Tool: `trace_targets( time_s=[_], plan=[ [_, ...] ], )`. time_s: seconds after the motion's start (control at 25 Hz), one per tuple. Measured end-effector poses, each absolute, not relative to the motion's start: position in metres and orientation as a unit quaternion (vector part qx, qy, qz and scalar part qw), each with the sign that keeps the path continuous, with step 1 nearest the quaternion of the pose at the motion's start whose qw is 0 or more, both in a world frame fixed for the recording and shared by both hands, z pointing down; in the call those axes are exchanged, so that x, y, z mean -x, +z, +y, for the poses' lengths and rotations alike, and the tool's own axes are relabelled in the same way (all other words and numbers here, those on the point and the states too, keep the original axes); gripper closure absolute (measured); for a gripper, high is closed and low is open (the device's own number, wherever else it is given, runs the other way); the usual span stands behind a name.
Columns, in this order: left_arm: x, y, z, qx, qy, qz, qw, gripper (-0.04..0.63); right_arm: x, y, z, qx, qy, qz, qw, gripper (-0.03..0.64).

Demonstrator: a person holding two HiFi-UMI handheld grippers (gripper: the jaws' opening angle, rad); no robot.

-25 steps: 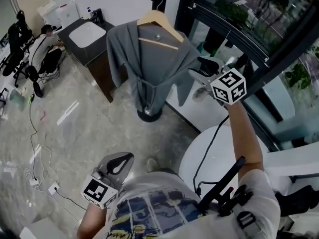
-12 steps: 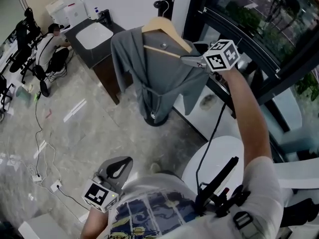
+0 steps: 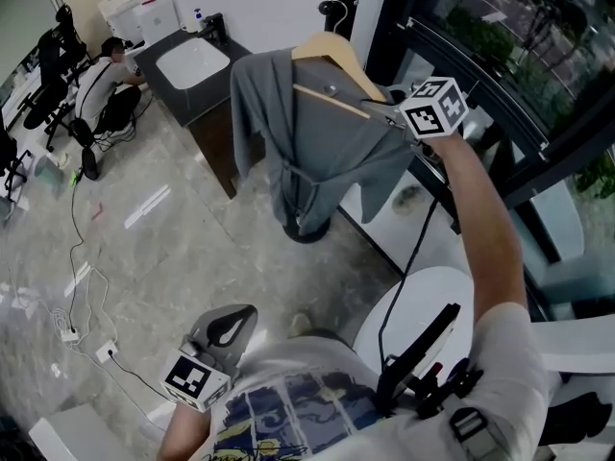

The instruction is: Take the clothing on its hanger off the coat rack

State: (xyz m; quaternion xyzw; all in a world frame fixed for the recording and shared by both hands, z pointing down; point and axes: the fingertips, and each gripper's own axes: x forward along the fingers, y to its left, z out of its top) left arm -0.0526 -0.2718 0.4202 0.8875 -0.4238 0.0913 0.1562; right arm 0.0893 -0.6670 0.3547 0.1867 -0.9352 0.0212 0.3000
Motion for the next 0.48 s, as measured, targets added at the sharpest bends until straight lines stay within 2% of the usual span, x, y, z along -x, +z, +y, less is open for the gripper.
trace_targets(
  time_s=[0.48],
  plan=[
    [0.074,0.419,-0.235,-0.892,0.08,-0.418,0.154,0.581,-0.096,0.321,-0.637,-0.239,-0.009,-0.92,0.31,0.606]
  ],
)
